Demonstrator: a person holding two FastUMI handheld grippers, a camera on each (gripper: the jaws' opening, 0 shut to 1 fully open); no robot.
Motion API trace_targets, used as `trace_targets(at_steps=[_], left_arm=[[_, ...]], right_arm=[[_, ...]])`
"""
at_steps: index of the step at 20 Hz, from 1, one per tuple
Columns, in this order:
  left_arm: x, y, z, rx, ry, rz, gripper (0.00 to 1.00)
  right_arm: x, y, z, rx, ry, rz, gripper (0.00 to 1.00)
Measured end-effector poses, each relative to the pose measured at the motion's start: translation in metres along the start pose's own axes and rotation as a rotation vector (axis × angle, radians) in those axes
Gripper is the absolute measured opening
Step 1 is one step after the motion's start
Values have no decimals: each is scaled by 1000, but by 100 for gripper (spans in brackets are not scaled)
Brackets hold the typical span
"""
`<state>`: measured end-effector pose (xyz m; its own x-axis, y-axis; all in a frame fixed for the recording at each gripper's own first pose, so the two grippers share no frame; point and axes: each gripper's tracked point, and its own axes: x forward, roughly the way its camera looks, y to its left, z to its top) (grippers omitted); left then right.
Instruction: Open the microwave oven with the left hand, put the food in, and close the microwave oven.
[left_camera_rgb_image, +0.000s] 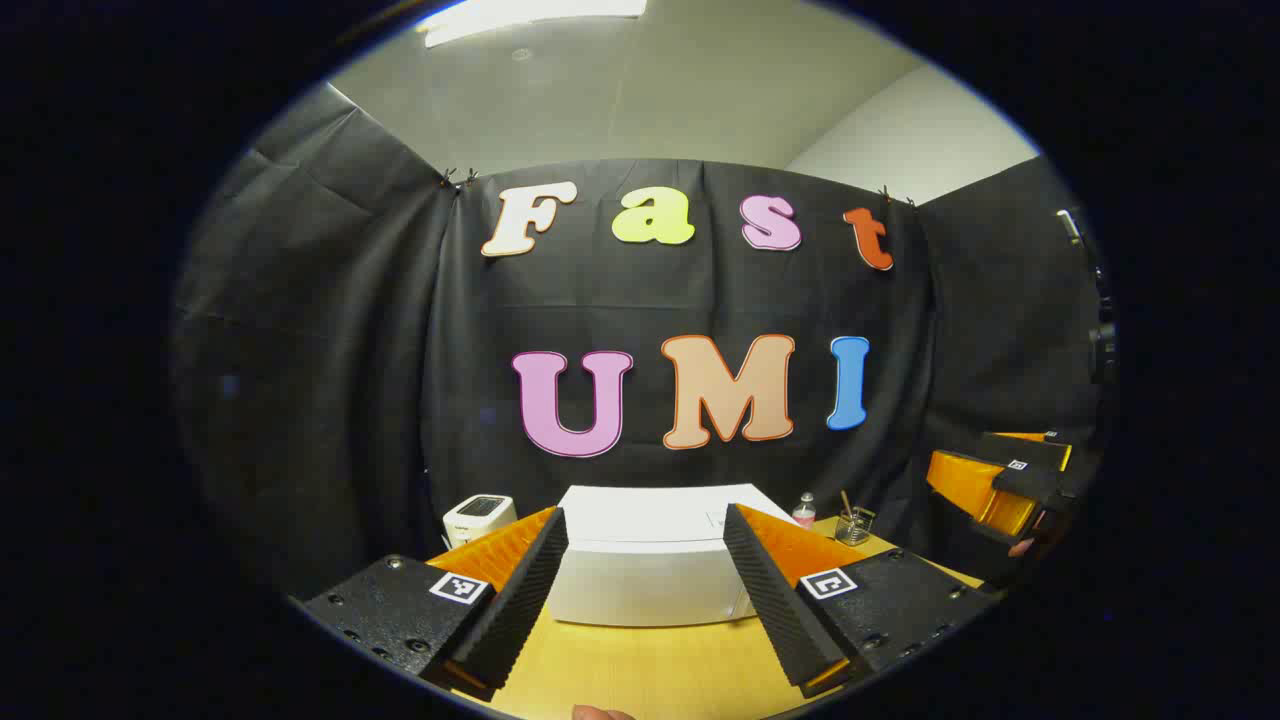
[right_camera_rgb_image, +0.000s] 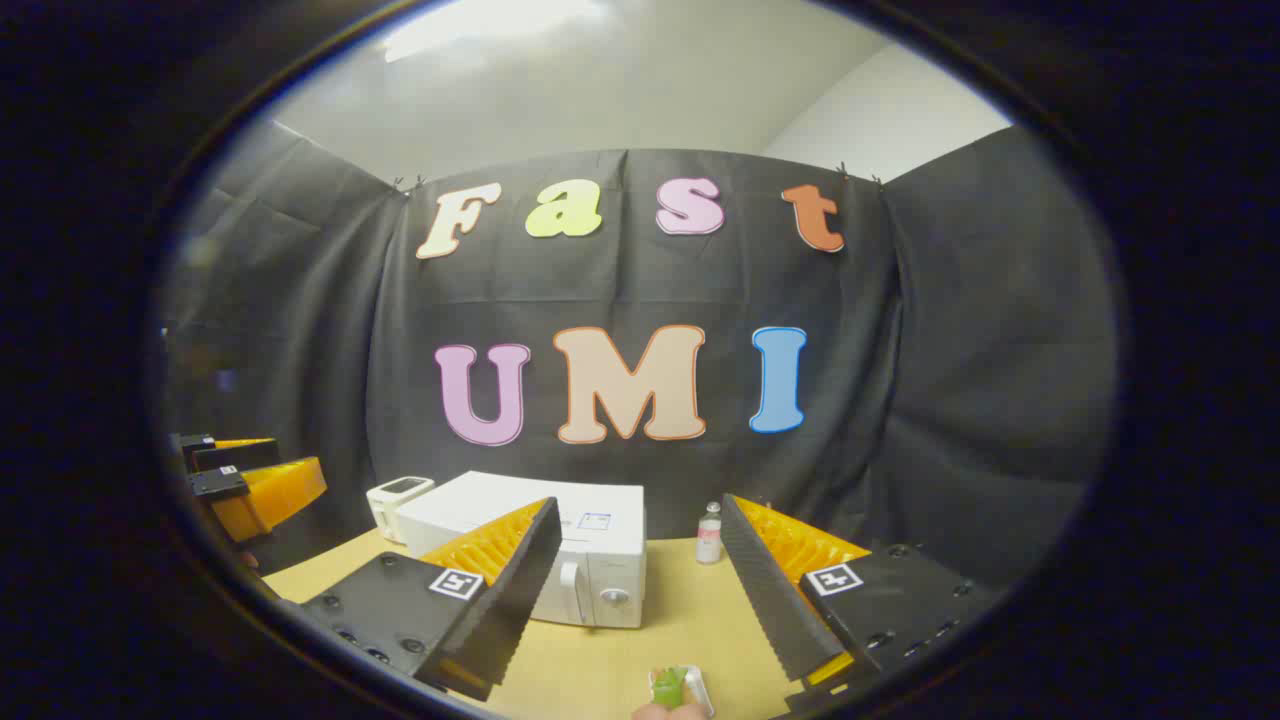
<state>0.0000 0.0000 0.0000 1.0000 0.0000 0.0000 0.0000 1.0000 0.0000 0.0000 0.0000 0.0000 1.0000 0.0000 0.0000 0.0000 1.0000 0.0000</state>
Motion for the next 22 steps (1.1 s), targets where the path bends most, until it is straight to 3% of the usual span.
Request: trace_targets(at_steps=[12, 22], left_arm=[[5, -11, -11, 28, 22, 0, 98], [3, -9, -21, 45, 47, 1, 98]], right_arm=[[7, 8, 2, -20, -49, 46, 96], [6, 11, -9, -37, -26, 54, 96]])
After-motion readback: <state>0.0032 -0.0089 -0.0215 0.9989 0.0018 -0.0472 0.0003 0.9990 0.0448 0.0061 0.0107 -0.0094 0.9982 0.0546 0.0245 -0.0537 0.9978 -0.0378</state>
